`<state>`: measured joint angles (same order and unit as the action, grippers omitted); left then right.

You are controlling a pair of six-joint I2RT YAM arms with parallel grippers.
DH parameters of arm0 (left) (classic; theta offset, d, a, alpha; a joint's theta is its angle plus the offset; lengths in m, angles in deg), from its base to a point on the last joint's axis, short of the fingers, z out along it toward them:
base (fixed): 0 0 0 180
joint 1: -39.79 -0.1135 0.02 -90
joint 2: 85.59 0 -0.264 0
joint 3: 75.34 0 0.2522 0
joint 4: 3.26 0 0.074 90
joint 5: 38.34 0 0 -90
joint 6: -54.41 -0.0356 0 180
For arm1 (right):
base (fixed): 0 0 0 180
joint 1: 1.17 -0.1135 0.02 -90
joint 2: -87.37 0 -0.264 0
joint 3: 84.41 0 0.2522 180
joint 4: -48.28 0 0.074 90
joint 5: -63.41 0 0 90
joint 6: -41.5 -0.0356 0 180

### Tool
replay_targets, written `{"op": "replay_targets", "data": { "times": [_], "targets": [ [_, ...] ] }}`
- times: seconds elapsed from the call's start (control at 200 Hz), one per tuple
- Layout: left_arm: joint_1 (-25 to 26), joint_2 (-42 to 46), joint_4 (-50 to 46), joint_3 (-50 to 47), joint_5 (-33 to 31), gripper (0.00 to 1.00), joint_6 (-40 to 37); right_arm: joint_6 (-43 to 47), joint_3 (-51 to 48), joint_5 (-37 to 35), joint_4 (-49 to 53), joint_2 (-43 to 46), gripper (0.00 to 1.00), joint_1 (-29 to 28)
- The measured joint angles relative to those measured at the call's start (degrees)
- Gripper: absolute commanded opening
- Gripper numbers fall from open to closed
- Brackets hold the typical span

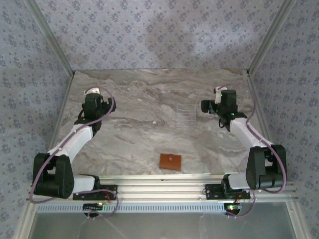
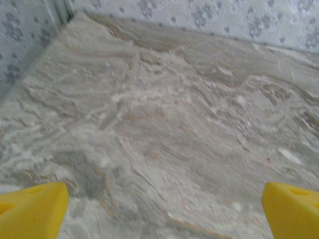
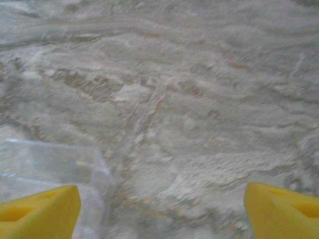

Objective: Take the credit cards out of the card holder

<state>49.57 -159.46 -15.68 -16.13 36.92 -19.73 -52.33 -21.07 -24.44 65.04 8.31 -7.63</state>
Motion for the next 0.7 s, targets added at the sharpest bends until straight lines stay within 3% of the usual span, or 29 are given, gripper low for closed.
{"op": "replay_targets", "data": {
  "times": [0.095,0.32,0.7],
  "targets": [
    [1.92,0.13,-7.06,2.49,1.01,0.99,1.97,-2.45,3.26,0.26,6.47,-1.73,0.64,-2.99],
    [3.06,0.13,-16.74,6.69,4.50,1.00,5.53,-6.93,5.09,2.78,16.04,-5.38,0.47,-6.34],
    [3.52,-1.25,-20.48,6.69,9.51,0.99,10.64,-9.90,6.10,4.07,18.43,-11.61,0.31,-8.44]
  ]
}}
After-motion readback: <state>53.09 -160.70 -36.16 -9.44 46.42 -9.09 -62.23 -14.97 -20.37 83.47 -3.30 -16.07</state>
